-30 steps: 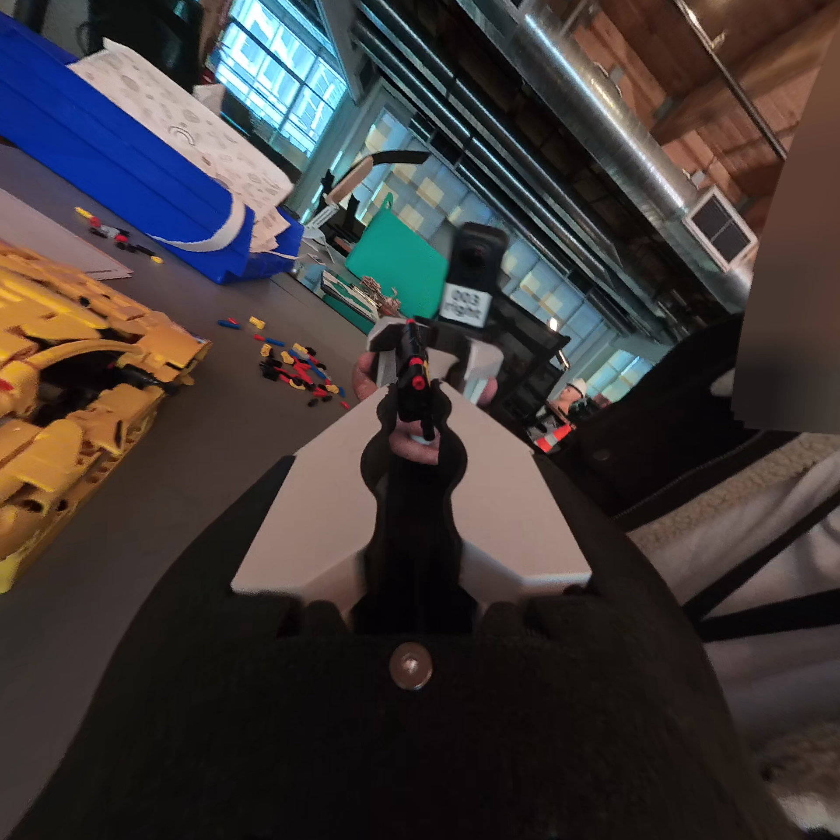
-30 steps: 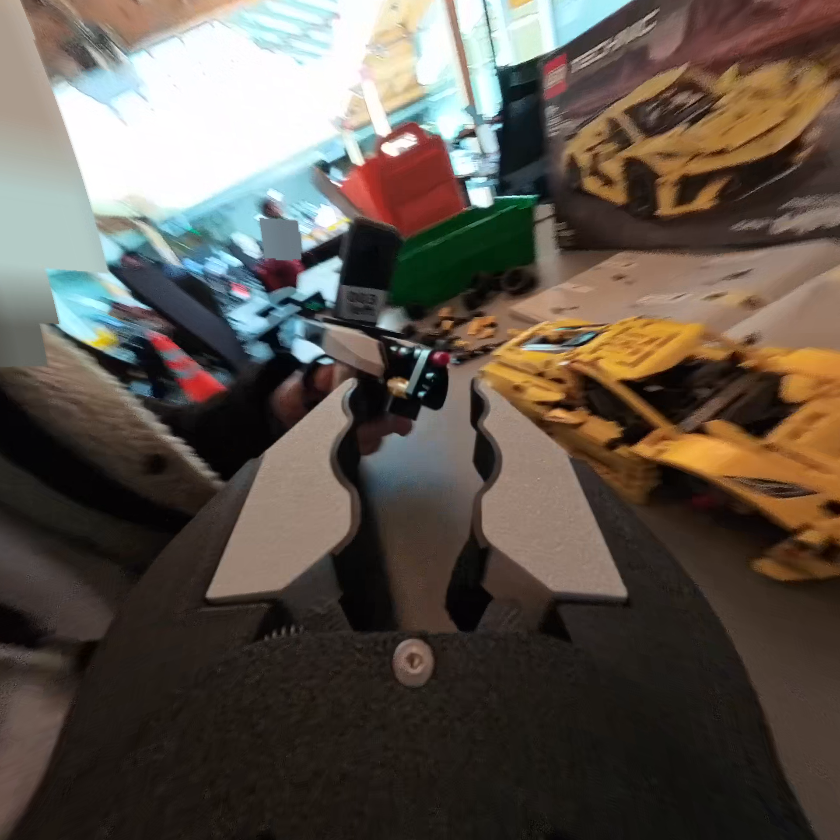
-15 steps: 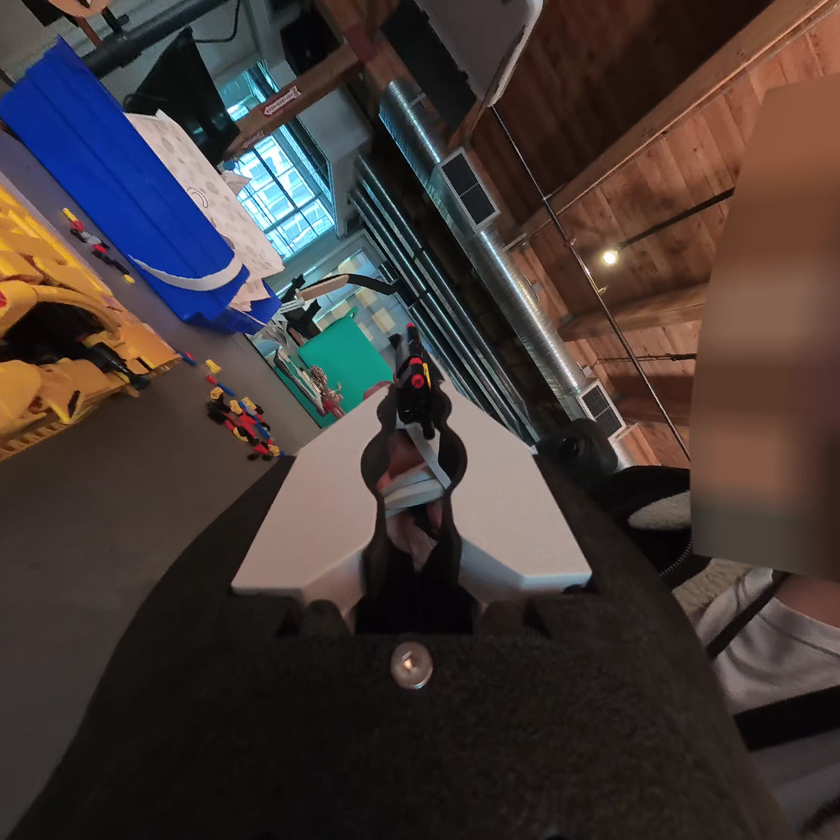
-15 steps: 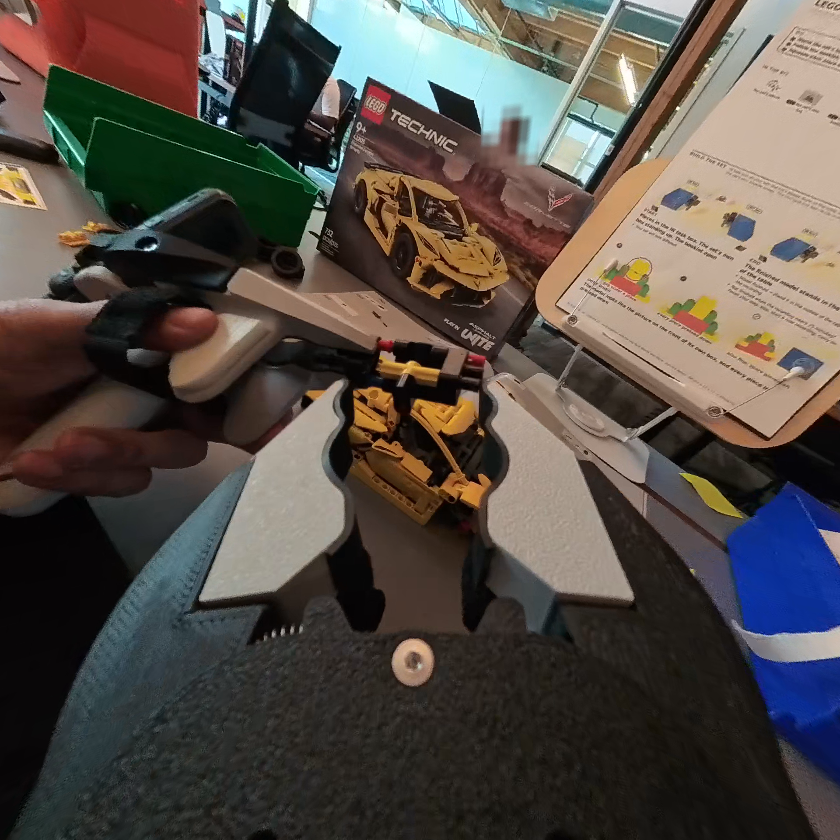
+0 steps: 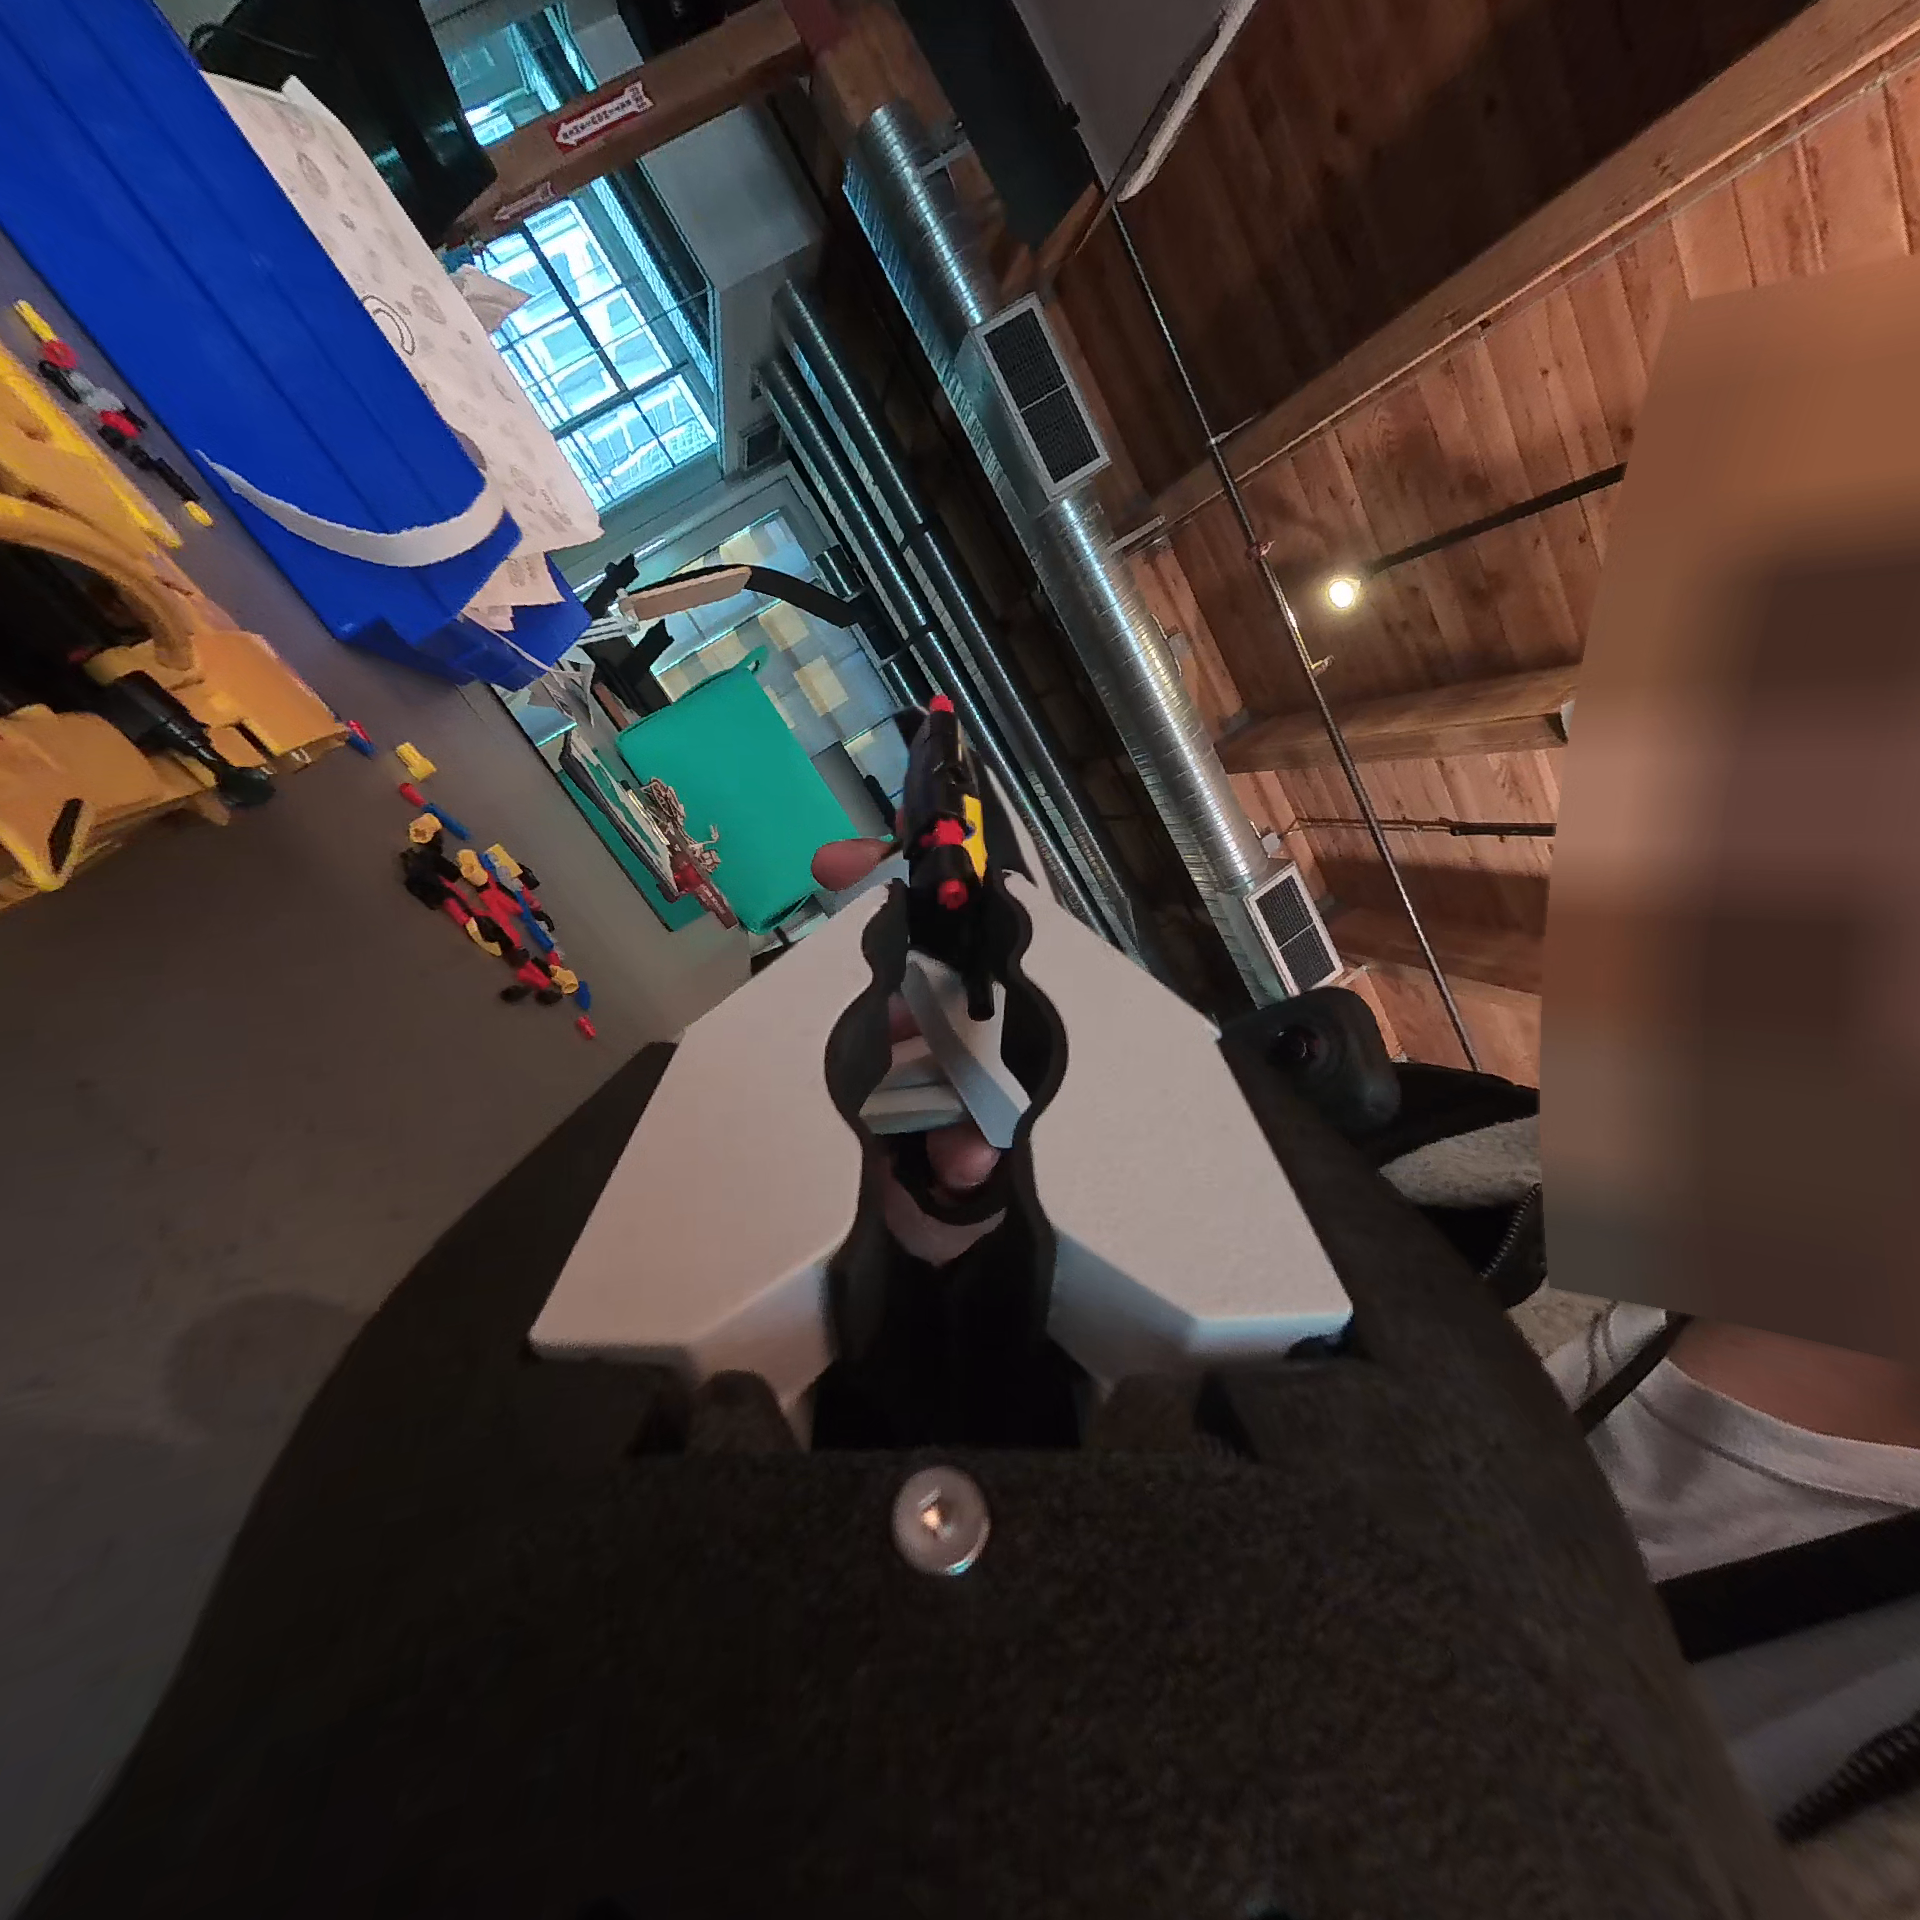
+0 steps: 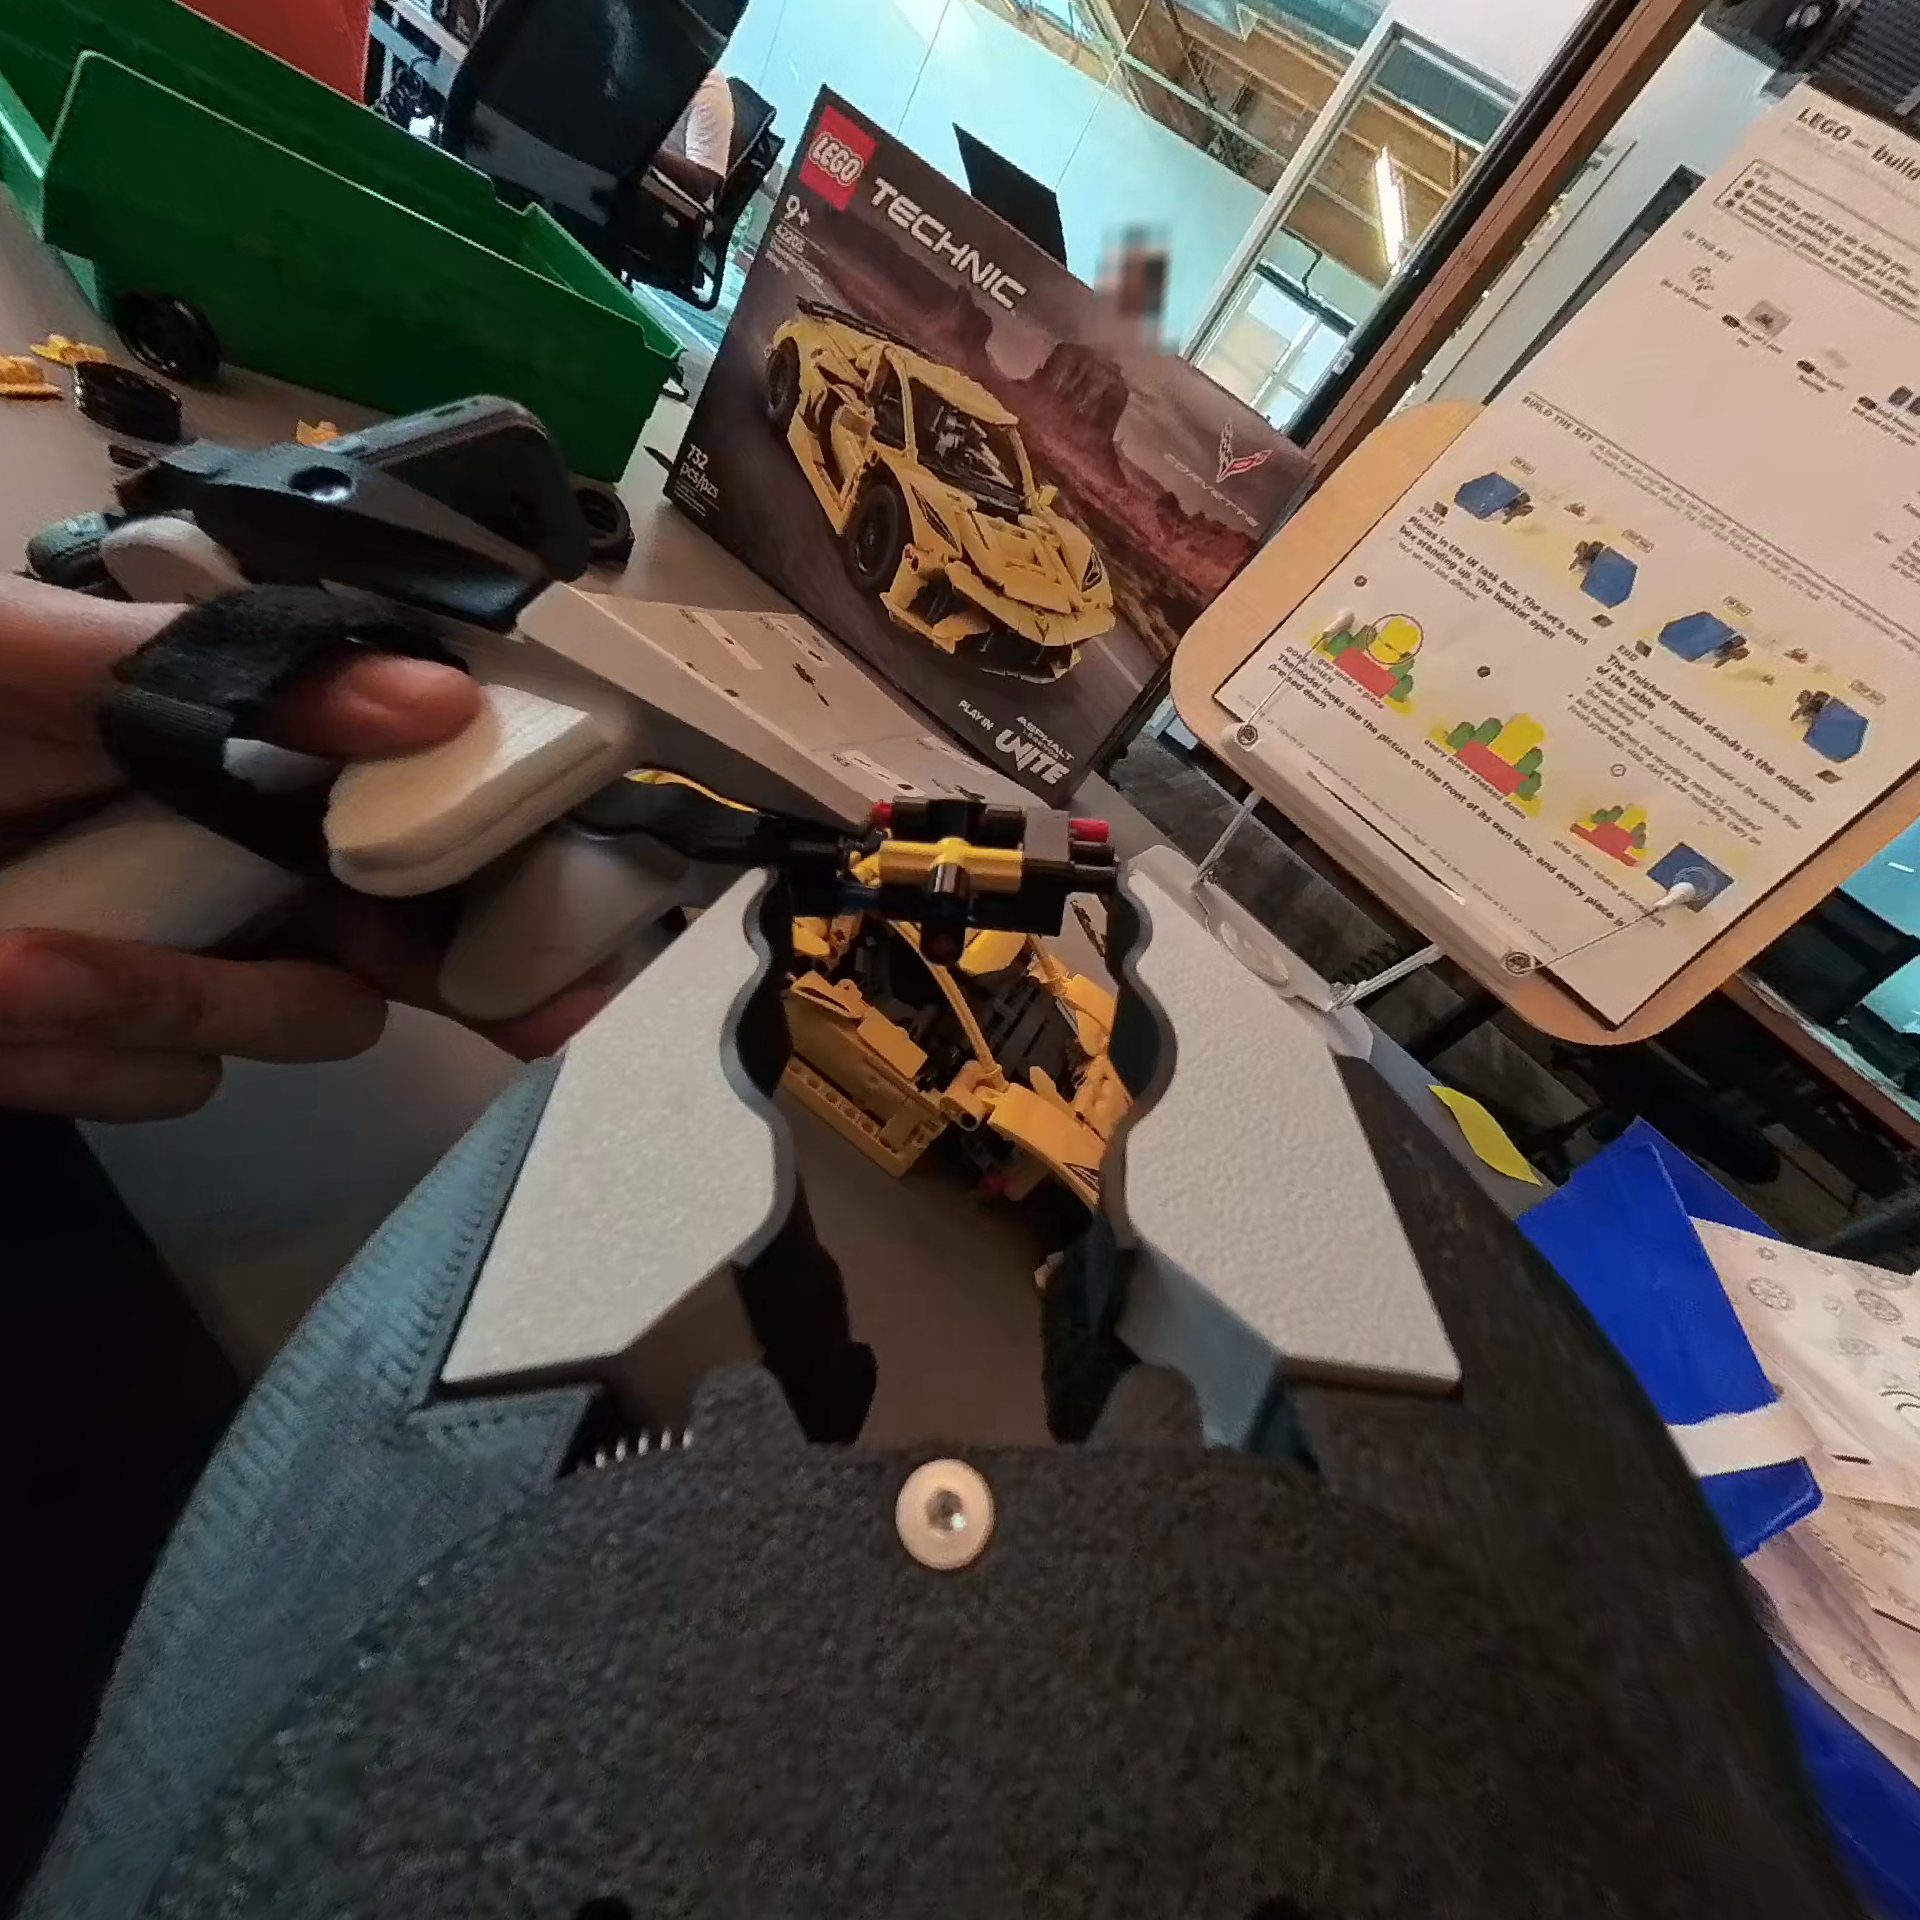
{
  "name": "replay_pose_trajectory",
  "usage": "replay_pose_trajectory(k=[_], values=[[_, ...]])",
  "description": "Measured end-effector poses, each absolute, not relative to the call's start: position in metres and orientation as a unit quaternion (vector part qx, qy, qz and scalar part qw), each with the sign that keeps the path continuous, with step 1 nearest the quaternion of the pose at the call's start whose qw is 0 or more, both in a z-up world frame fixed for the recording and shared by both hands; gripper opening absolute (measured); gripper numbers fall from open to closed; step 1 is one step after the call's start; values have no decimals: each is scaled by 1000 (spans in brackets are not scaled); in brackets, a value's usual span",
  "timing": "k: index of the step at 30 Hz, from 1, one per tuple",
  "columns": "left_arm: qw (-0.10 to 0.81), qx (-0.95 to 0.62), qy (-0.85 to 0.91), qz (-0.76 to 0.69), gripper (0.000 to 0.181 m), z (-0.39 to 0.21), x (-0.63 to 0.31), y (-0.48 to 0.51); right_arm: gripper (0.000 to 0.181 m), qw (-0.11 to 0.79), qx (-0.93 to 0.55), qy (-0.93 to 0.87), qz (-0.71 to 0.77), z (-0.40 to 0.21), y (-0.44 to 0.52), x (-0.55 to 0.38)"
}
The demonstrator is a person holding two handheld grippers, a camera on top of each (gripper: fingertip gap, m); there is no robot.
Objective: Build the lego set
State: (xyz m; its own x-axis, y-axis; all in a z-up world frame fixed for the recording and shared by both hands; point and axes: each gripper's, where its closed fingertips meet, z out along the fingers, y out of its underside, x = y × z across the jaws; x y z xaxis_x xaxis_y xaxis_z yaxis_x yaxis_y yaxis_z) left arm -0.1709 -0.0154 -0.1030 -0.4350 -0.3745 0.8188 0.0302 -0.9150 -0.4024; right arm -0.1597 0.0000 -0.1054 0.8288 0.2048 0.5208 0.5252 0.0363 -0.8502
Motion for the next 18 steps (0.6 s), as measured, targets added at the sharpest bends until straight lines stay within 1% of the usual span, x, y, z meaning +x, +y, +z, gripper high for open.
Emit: replay_pose_trajectory(k=[7,16,18], values=[[115,-527,169,-825,14,-108,-170,-15,57,662,-692,-265,-116,-110,0,-158],[120,-536,193,-813,14,-111,-168,-17,56,658,-706,-252,-68,-116,0,-157],[134,-535,252,-795,14,-109,-170,-25,57,653,-705,-276,-5,-116,-4,-159]])
